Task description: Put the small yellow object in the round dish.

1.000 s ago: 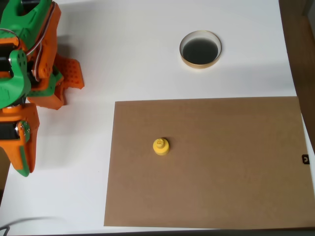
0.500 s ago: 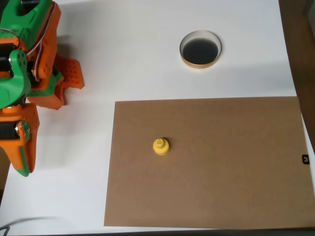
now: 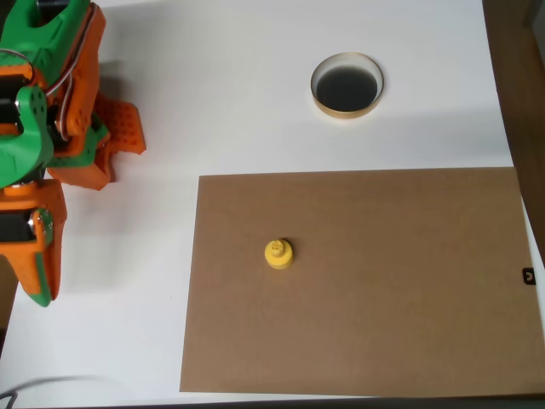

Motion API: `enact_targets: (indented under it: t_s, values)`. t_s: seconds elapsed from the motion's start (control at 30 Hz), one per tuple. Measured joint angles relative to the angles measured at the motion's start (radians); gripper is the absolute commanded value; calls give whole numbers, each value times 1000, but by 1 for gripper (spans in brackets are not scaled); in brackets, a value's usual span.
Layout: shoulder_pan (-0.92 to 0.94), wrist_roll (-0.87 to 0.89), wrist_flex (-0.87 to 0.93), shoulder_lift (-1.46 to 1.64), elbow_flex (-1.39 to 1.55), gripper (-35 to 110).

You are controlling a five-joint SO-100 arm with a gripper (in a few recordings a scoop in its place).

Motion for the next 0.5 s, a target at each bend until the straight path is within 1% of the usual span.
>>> enact_targets:
  t_s: [0.1,0.27,0.43,0.5]
  values:
    - [-6,-38,23,0,0,0]
    - [49,31,3,0,-8,1]
    - [107,72,-31,0,-69,9]
    - [137,48,-37,0,-104,11]
